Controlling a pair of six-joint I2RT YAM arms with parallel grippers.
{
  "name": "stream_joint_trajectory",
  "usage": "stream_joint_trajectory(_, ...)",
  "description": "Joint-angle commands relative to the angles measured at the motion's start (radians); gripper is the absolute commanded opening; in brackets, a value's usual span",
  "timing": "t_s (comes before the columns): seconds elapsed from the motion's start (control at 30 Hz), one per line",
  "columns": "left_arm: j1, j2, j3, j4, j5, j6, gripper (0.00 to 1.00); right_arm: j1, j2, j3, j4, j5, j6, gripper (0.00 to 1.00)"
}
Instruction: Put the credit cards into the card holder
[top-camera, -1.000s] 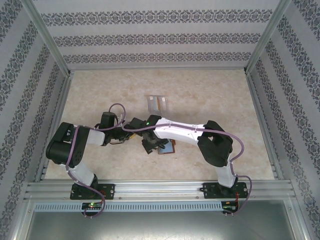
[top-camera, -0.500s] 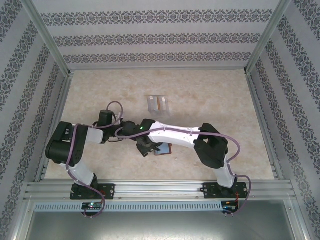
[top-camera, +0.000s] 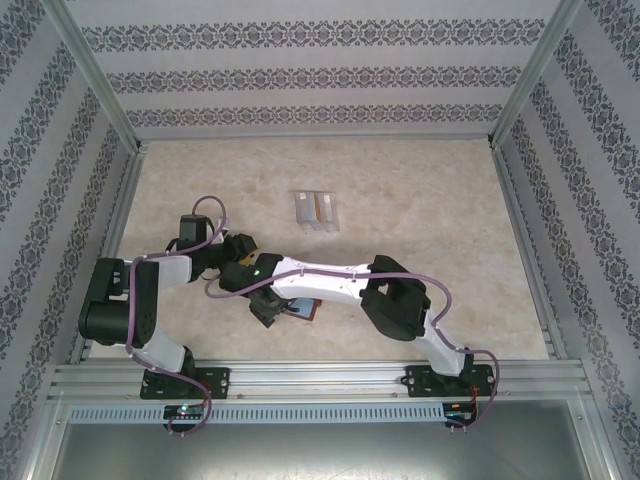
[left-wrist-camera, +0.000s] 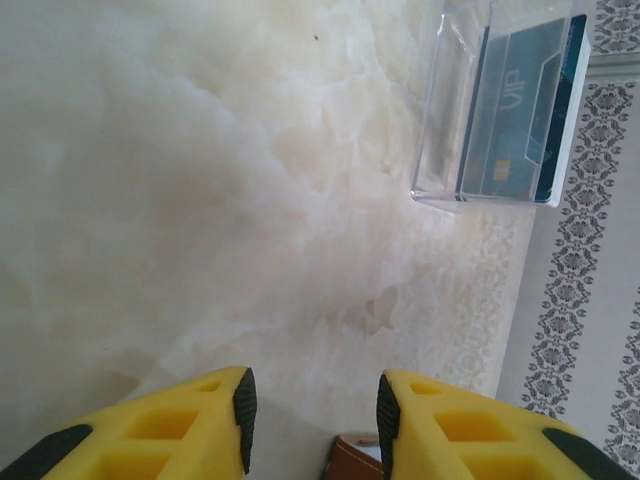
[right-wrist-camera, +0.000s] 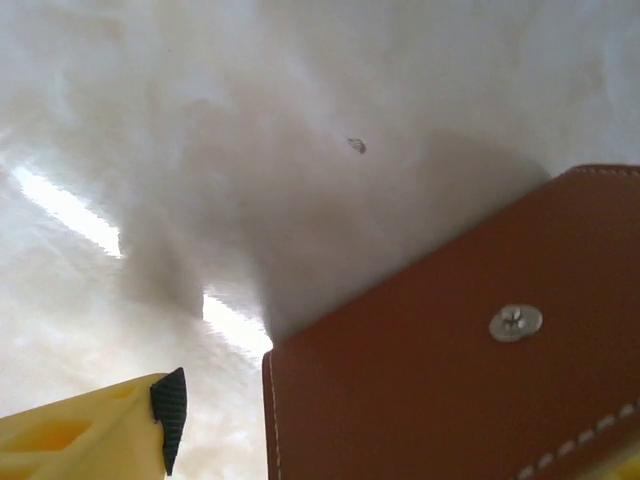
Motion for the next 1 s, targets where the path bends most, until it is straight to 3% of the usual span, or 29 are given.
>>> stream_joint_trajectory(0.0, 0.014, -0.013, -0.006, -0.028, 0.015, 0.004, 0.42, 0.016, 0.009, 0.036, 0.001, -0.001, -0.062, 0.85)
stream_joint_trajectory(0.2, 0.014, -0.036, 0.004, -0.043, 0.053, 0.030, 0.54, 0.017, -0.070, -0.078, 0.147, 0.007, -0.183, 0.94)
stream_joint_trajectory(0.47, 0.014, -0.065, 0.004, -0.087, 0.067, 0.057, 0.64, -0.013, -0.160, -0.198, 0.359, -0.055, -0.309, 0.94)
stream_joint_trajectory(0.77, 0.040, -0.075, 0.011, -0.122, 0.004, 0.050, 0.65, -0.055, -0.132, -0.234, 0.486, -0.218, -0.383, 0.94)
stream_joint_trajectory(0.97, 0.066, -0.077, 0.012, -0.102, 0.042, 0.060, 0.66, -0.071, -0.118, -0.233, 0.532, -0.240, -0.399, 0.94)
